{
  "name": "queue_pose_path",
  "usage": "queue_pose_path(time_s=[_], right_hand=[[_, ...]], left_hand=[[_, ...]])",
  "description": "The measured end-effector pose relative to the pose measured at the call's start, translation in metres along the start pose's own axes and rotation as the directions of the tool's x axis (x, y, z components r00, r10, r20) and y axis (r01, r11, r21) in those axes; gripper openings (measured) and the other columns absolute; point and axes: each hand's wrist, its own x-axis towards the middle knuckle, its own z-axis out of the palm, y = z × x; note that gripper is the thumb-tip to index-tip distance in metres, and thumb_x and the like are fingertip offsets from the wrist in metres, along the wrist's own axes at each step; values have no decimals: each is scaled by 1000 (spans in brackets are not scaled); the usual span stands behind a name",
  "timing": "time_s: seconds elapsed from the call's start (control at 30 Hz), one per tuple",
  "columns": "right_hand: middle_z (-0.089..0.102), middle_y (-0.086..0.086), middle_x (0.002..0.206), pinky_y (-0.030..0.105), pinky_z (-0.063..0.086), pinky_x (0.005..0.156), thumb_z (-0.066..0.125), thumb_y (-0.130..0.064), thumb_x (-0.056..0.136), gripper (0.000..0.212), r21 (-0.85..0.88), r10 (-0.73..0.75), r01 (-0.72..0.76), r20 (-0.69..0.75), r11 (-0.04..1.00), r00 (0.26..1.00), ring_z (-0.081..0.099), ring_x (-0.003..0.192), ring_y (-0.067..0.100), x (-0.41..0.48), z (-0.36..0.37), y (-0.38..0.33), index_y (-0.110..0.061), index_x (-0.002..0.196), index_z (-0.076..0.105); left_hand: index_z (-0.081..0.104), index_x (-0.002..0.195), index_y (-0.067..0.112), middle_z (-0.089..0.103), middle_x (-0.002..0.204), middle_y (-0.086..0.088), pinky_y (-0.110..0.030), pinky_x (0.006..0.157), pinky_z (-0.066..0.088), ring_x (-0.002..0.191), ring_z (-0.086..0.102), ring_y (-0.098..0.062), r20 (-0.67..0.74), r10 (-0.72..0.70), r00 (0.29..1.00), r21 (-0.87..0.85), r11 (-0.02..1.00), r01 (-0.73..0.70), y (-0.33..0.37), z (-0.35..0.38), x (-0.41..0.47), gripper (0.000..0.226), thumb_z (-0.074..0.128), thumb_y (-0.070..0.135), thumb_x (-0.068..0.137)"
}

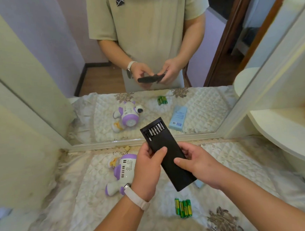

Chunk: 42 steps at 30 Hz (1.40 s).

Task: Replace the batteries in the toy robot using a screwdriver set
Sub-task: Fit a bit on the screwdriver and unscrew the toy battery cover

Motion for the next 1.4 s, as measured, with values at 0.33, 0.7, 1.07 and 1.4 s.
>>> queue_pose_path(time_s=[0.33, 0.7, 1.07, 1.4], right_hand=[[69, -1, 72, 31, 56, 66, 66, -28, 90, 23, -132, 80, -103, -171, 986, 982, 68, 66, 12, 1, -5, 4, -5, 89, 64], [66, -1, 67, 24, 53, 62, 60, -16, 94, 20, -92, 25, -41, -161, 995, 987, 63, 63, 11, 0, -3, 9, -10, 76, 56], [65, 4, 69, 27, 51, 63, 58, -13, 95, 18, -71, 87, -93, -81, 993, 993, 61, 63, 17, -5, -25, 21, -6, 79, 55], [65, 10, 75, 25, 51, 58, 64, -19, 92, 15, -10, 96, -97, -53, 995, 994, 62, 68, 20, 7, -20, 12, -7, 84, 61]], left_hand=[[70, 102, 14, 75, 87, 0, -31, 64, 58, 78, 69, -13, -139, 118, 983, -88, 987, -131, 40, -8, 24, 15, 56, 19, 98], [69, 95, 16, 73, 76, 5, -26, 55, 55, 67, 68, -6, -176, 94, 980, -79, 991, -110, 45, -9, 23, 16, 53, 19, 99], [68, 101, 15, 73, 89, -2, -30, 64, 58, 80, 69, -14, -242, 47, 969, -126, 989, -79, 41, -11, 33, 18, 54, 24, 100], [63, 111, 15, 76, 95, -2, -28, 61, 56, 85, 73, -17, -69, 30, 997, 5, 1000, -30, 16, 6, 16, 22, 48, 28, 102]])
